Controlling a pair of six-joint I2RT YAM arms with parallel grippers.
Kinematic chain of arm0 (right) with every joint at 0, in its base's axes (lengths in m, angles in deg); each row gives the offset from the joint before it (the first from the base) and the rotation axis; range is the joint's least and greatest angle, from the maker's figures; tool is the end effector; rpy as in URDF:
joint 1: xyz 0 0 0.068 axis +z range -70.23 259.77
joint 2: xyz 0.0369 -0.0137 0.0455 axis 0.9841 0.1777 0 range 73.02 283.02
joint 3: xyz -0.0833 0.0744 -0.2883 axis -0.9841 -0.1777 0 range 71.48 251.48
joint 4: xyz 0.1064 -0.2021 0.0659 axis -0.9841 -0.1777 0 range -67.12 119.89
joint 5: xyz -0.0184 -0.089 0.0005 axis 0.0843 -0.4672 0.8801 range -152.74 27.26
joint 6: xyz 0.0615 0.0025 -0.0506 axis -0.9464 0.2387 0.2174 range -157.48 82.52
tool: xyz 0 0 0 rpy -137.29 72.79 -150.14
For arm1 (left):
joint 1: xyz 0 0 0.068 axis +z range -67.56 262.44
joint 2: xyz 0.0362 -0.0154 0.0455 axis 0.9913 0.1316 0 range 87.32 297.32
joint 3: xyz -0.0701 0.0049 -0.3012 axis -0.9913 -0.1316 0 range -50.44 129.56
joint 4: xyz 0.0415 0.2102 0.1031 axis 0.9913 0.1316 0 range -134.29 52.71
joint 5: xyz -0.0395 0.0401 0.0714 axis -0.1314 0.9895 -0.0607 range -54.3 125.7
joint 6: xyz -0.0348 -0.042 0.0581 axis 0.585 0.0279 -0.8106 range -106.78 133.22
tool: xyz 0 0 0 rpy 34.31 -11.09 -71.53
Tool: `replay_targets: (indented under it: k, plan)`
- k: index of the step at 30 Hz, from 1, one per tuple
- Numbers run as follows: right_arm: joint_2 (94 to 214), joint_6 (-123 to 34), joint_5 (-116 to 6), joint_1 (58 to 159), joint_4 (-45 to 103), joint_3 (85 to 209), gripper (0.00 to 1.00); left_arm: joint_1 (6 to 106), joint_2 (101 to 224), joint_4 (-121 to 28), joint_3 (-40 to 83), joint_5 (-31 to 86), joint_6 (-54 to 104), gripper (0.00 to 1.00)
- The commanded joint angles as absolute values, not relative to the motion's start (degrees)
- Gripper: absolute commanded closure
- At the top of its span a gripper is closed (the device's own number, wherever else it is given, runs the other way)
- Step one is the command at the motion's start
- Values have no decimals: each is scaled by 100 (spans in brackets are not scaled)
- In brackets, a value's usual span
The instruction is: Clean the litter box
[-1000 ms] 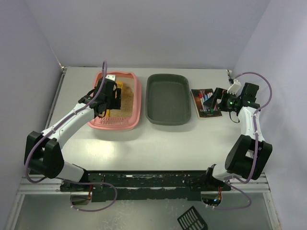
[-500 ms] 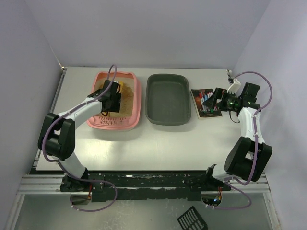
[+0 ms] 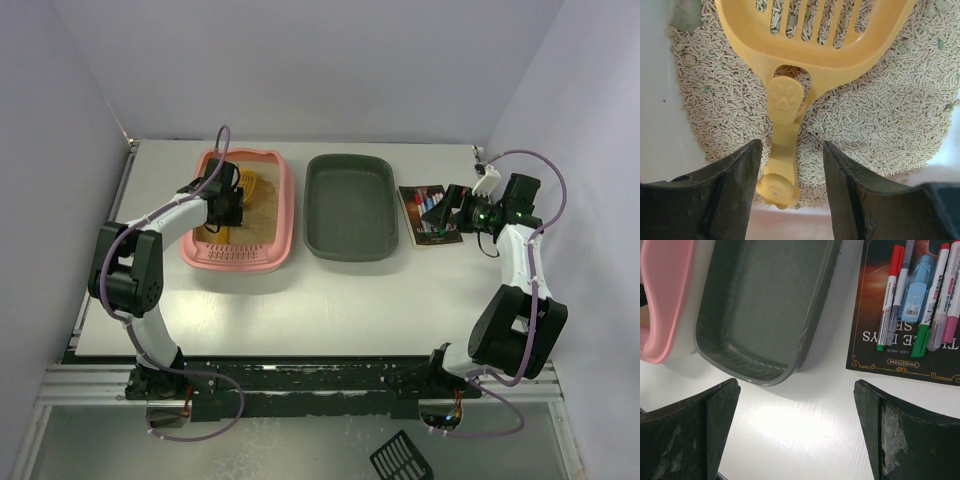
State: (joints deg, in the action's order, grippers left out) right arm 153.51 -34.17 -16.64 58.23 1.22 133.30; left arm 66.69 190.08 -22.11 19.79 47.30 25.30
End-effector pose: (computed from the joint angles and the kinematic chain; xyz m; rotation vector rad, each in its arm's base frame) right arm 0.2783 -0.0567 0.3080 -0.0124 2.1925 0.7170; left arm 0.3749 -0.0914 0.2249 -0.0007 2.4980 0.0551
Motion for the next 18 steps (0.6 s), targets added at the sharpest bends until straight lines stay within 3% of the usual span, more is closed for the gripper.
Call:
replay_targets:
  k: [1,6,11,17,18]
  plan:
    - [15344,-3343,-1555,5797,83,13297,0,6749,19063,-2423,2061,4443,2613,37]
    - [15359,-3355,-1554,5797,89,13297,0,6758,19118,-2434,2066,4432,2632,38]
    - [15366,-3368,-1554,5797,97,13289,0,6769,19182,-2363,2158,4422,2570,58]
    - [15376,-3414,-1529,5793,94,13335,0,6767,19172,-2371,2129,4393,2563,65]
    - [15385,-3414,-1528,5792,94,13333,0,6772,19173,-2348,2142,4407,2551,71]
